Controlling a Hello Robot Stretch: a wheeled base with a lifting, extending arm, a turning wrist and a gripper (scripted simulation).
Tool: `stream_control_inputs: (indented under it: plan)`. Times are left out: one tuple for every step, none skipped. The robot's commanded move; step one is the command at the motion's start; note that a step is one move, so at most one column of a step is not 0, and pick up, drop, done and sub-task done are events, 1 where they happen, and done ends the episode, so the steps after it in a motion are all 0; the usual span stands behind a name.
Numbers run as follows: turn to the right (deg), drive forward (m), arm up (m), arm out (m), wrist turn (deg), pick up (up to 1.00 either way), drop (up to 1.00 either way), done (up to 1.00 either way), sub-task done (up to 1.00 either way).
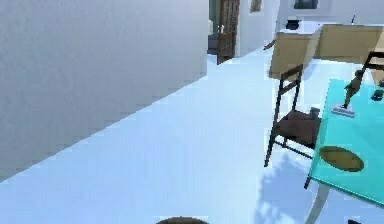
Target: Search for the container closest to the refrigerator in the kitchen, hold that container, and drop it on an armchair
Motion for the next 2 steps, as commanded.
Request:
stream_control_inputs:
  plan:
    - [0.0,1.00,0.00,0.00,0.0,0.00,0.00,0.00,0.00]
    - [3.0,0.00,0.00,0.00,0.0,0.00,0.00,0.00,0.00]
